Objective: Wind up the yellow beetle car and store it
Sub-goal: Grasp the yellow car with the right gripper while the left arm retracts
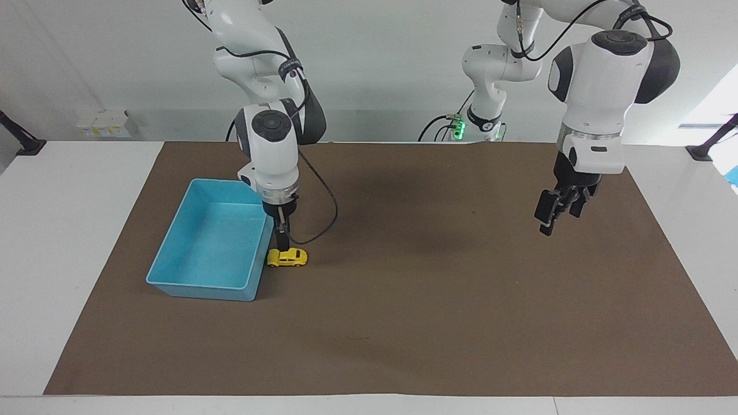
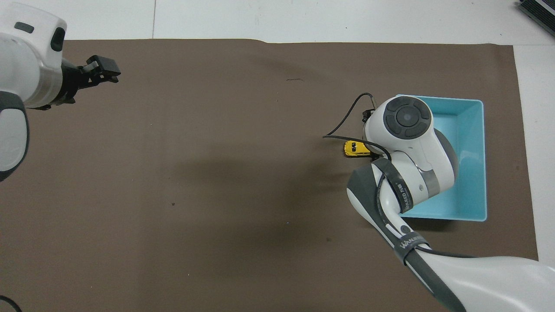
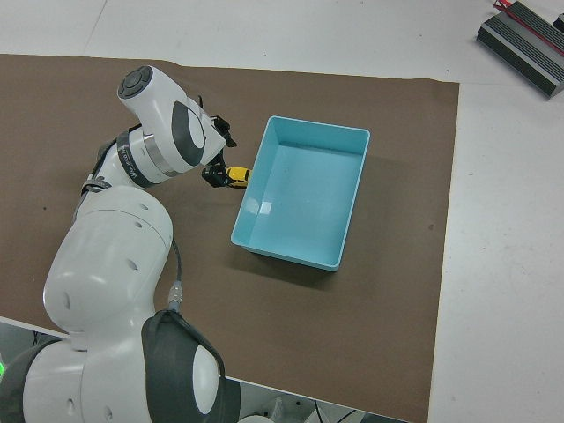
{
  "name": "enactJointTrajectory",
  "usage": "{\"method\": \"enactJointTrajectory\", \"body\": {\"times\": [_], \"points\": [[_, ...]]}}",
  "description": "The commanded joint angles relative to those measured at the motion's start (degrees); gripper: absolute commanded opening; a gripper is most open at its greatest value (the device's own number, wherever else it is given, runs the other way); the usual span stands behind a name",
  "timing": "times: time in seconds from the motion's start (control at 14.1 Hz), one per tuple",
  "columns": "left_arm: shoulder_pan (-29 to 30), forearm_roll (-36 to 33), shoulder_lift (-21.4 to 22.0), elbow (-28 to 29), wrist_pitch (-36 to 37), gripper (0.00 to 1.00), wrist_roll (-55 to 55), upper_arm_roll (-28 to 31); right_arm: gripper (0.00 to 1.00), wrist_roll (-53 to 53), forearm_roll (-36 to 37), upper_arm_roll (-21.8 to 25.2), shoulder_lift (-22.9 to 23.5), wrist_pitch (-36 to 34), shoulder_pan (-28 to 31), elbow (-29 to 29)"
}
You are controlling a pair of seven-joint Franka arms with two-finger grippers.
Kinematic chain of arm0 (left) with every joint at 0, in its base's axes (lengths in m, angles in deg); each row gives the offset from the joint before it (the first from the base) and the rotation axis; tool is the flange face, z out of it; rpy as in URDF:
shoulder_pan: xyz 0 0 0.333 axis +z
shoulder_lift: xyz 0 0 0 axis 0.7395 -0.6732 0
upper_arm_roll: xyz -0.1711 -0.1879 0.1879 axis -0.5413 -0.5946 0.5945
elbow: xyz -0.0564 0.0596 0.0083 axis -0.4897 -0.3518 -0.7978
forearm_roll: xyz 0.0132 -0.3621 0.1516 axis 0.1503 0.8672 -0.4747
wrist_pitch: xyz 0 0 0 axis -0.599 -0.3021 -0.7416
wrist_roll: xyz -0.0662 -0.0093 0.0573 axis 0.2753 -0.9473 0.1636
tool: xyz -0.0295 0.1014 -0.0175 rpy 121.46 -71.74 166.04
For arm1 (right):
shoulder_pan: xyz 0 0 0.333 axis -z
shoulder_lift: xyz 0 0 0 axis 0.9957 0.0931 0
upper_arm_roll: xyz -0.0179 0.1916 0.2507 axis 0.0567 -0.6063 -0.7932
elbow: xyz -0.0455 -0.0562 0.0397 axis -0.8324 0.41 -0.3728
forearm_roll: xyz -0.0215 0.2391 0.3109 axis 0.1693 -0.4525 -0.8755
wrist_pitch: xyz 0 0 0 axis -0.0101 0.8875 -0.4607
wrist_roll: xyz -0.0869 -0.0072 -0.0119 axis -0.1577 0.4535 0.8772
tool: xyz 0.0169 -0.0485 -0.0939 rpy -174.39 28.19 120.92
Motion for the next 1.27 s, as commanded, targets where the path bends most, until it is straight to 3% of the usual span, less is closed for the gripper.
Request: {"method": "enactJointTrajectory", "body": {"times": [0.0,0.42,0.5,0.57,0.64,0.71,0.99,1.2], "points": [[1.9,1.8,2.9,0.4,5.5,1.00,-9.2,-0.6,1.00,-4.0,3.4,-0.3,2.0,2.5,0.0,-0.3],[7.5,4.2,9.1,1.0,17.9,1.00,-26.8,-0.6,1.00,-5.2,6.1,-0.3,4.5,6.3,0.0,-2.9],[8.6,4.2,9.6,1.0,19.0,1.00,-28.2,-0.6,0.95,-5.2,6.1,-0.3,4.5,8.2,-0.1,-4.0],[8.9,4.2,10.3,1.0,20.1,1.00,-29.2,-0.5,0.58,-5.0,6.2,-0.3,4.4,8.9,-0.1,-4.5],[10.1,4.2,10.5,0.9,20.9,1.00,-31.0,-0.5,0.10,-4.9,6.2,-0.3,4.3,8.6,-0.1,-4.6],[11.4,4.2,10.6,0.6,21.5,1.00,-32.6,-0.6,0.00,-4.7,6.4,-0.3,4.3,8.0,-0.2,-4.2],[11.4,4.2,10.9,0.2,23.6,1.00,-33.4,-0.8,0.00,-4.9,7.6,-0.3,4.3,4.8,-2.2,-2.8],[10.7,4.2,10.9,-1.7,26.3,1.00,-32.9,-1.9,0.00,-4.9,7.6,-0.3,4.3,-0.2,-4.8,1.5]]}}
